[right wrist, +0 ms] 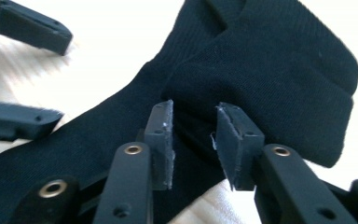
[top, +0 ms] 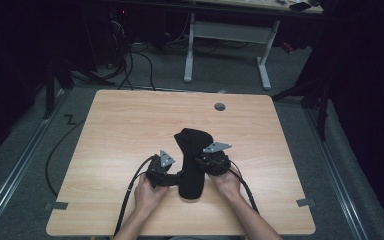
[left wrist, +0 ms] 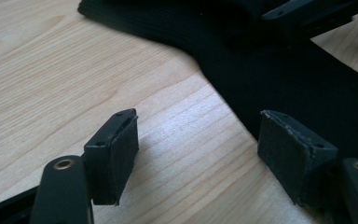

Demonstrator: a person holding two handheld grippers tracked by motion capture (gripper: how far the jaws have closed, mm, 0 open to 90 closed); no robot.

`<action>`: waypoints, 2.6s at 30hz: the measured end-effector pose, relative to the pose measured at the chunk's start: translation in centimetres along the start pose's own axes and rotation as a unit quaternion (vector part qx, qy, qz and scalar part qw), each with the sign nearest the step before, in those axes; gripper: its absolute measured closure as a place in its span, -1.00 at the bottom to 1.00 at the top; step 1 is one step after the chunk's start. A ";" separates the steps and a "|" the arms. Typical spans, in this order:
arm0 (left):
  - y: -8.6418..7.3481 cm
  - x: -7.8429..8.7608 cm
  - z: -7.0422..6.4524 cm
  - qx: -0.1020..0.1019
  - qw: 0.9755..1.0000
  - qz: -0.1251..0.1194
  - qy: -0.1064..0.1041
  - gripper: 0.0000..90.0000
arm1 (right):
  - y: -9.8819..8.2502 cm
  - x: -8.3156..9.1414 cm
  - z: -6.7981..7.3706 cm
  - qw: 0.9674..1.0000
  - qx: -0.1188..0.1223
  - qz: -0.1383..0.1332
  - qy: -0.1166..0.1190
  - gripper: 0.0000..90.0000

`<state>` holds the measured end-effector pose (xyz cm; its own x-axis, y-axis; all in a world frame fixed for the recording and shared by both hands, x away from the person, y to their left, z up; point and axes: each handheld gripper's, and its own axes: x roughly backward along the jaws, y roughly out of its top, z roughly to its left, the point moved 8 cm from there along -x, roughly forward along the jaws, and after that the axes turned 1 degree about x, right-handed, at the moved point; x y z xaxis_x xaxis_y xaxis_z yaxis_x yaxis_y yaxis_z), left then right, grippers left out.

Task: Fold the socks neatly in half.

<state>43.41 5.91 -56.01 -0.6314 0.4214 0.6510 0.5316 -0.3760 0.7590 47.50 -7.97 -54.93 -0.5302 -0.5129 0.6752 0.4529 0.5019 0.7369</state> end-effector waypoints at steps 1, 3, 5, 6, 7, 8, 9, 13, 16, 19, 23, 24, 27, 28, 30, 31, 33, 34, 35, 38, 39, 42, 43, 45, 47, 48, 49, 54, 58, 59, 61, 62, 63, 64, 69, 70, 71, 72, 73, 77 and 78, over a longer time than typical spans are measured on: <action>0.0 0.0 -0.1 -0.001 1.000 0.000 -0.002 -0.35 | 0.0 -0.2 -0.1 1.000 0.002 -0.001 0.000 0.44; 0.0 0.0 -0.2 -0.001 1.000 0.000 -0.003 -0.35 | -0.2 -0.5 -0.1 1.000 -0.004 0.005 -0.001 0.44; 0.0 -0.1 -0.2 0.001 1.000 0.001 -0.005 -0.36 | -0.2 -0.6 -0.3 1.000 0.009 0.006 -0.011 0.59; 0.0 -0.1 -0.3 0.002 1.000 0.001 -0.006 -0.36 | -0.2 -0.6 -0.3 1.000 0.013 0.007 -0.015 0.65; 0.1 0.0 -0.3 0.002 1.000 -0.001 -0.006 -0.36 | -0.2 -0.6 -0.4 1.000 0.016 0.008 -0.018 0.72; 0.1 0.0 -0.3 0.002 1.000 -0.001 -0.006 -0.36 | -0.2 -0.6 -0.4 1.000 0.016 0.008 -0.018 0.72; 0.1 0.0 -0.4 0.003 1.000 -0.003 -0.007 -0.36 | -0.3 -0.5 -0.5 1.000 0.019 0.010 -0.020 0.80; 0.4 -0.2 -0.6 0.005 1.000 -0.011 -0.008 -0.36 | -0.2 -0.5 -0.6 0.999 0.035 0.019 -0.031 0.96; 0.4 -0.3 -0.7 0.001 1.000 -0.007 -0.004 -0.36 | 0.1 -0.5 -0.6 0.998 0.045 0.023 -0.033 0.97; 0.4 -0.4 -0.7 -0.002 1.000 -0.004 -0.002 -0.36 | 0.7 0.3 -0.2 0.998 0.051 0.010 -0.027 0.98; 0.4 -0.4 -0.8 -0.002 1.000 -0.003 -0.003 -0.36 | 1.1 1.3 0.0 0.998 0.051 0.000 -0.022 0.98; 0.4 -0.4 -0.8 -0.003 1.000 -0.002 -0.002 -0.36 | 1.2 1.6 0.1 0.999 0.050 -0.003 -0.021 0.98; 0.4 -0.4 -0.8 -0.001 1.000 -0.002 -0.002 -0.36 | 1.7 2.6 0.4 0.998 0.054 -0.015 -0.017 0.98; 0.4 -0.4 -0.8 -0.001 1.000 -0.002 -0.002 -0.36 | 1.8 2.8 0.5 0.998 0.054 -0.017 -0.016 0.98; 0.4 -0.4 -0.8 0.001 1.000 -0.001 -0.004 -0.36 | 1.9 3.2 0.7 0.998 0.056 -0.022 -0.015 0.98; 0.4 -0.5 -0.8 0.002 1.000 -0.001 -0.005 -0.36 | 2.1 3.8 1.0 0.998 0.062 -0.029 -0.012 0.98; 0.4 -0.5 -0.8 0.003 1.000 -0.001 -0.005 -0.36 | 2.4 4.5 1.4 0.997 0.068 -0.036 -0.008 0.98; 0.4 -0.5 -0.8 0.003 1.000 -0.001 -0.005 -0.36 | 2.4 4.5 1.4 0.997 0.068 -0.036 -0.008 0.98; 0.4 -0.5 -0.8 0.004 1.000 -0.001 -0.006 -0.36 | 2.6 5.1 1.9 0.996 0.073 -0.044 -0.003 0.98; 0.4 -0.5 -0.8 0.005 1.000 0.000 -0.007 -0.36 | 2.7 5.6 2.3 0.996 0.081 -0.049 0.001 0.98; 0.4 -0.5 -0.8 0.005 1.000 0.000 -0.007 -0.36 | 2.7 5.9 2.7 0.995 0.085 -0.051 0.005 0.98; 0.4 -0.5 -0.8 0.004 1.000 0.000 -0.006 -0.36 | 2.6 6.7 3.8 0.994 0.093 -0.058 0.018 0.98; 0.4 -0.5 -0.8 0.004 1.000 0.000 -0.006 -0.36 | 2.5 6.9 4.1 0.993 0.095 -0.060 0.023 0.98; 0.4 -0.5 -0.8 0.004 1.000 0.000 -0.006 -0.36 | 2.2 7.3 4.9 0.993 0.100 -0.061 0.034 0.98; 0.4 -0.5 -0.8 0.004 1.000 -0.001 -0.006 -0.36 | 1.3 7.4 5.8 0.992 0.104 -0.054 0.047 0.98; 0.4 -0.5 -0.8 0.004 1.000 -0.001 -0.006 -0.36 | 1.3 7.4 5.8 0.992 0.104 -0.054 0.047 0.98; 0.4 -0.5 -0.8 0.005 1.000 -0.001 -0.006 -0.36 | 1.1 7.4 6.0 0.992 0.104 -0.053 0.051 0.98; 0.5 -0.5 -0.8 0.007 1.000 -0.002 -0.006 -0.36 | 0.1 7.6 7.2 0.991 0.104 -0.050 0.071 0.98; 0.5 -0.5 -0.8 0.007 1.000 -0.002 -0.006 -0.36 | -1.1 6.8 8.1 0.990 0.107 -0.030 0.084 0.97; 0.5 -0.5 -0.8 0.007 1.000 -0.002 -0.006 -0.36 | -1.1 6.8 8.1 0.990 0.107 -0.030 0.084 0.97; 0.5 -0.5 -0.8 0.007 1.000 -0.002 -0.006 -0.36 | -2.2 5.7 8.3 0.990 0.101 -0.010 0.095 0.97; 0.5 -0.5 -0.8 0.007 1.000 -0.002 -0.006 -0.36 | -2.2 5.7 8.3 0.990 0.101 -0.010 0.095 0.97; 0.5 -0.5 -0.8 0.008 1.000 -0.002 -0.006 -0.36 | -2.4 5.5 8.4 0.990 0.102 -0.007 0.095 0.97; 0.5 -0.5 -0.8 0.008 1.000 -0.002 -0.006 -0.36 | -2.7 5.1 8.5 0.990 0.102 -0.001 0.097 0.95; 0.4 -0.5 -0.7 0.007 1.000 -0.002 -0.010 -0.35 | -3.2 4.6 8.6 0.990 0.090 0.005 0.112 0.75; 0.4 -0.4 -0.7 0.006 1.000 -0.002 -0.011 -0.34 | -2.9 4.9 8.5 0.989 0.086 -0.004 0.116 0.72; 0.4 -0.4 -0.6 0.007 1.000 -0.001 -0.011 -0.34 | -2.7 5.3 8.3 0.990 0.081 -0.013 0.117 0.68; 0.4 -0.3 -0.6 0.008 1.000 -0.001 -0.011 -0.33 | -2.4 5.6 8.0 0.990 0.075 -0.023 0.117 0.66; 0.4 -0.2 -0.5 0.011 1.000 0.000 -0.011 -0.33 | -2.3 5.8 7.8 0.990 0.068 -0.028 0.117 0.65; 0.4 0.3 -0.3 0.006 1.000 -0.002 -0.001 -0.31 | -2.3 5.4 6.3 0.994 0.038 -0.026 0.094 0.59; 0.4 0.3 -0.2 0.006 1.000 -0.002 -0.001 -0.31 | -2.3 5.0 6.0 0.996 0.029 -0.022 0.087 0.58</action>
<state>43.31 5.73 -55.46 -0.6329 0.4237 0.6480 0.5362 -0.3639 0.7616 39.51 -7.54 -53.43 -0.4142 -0.6463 0.6409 0.3872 0.5121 0.7667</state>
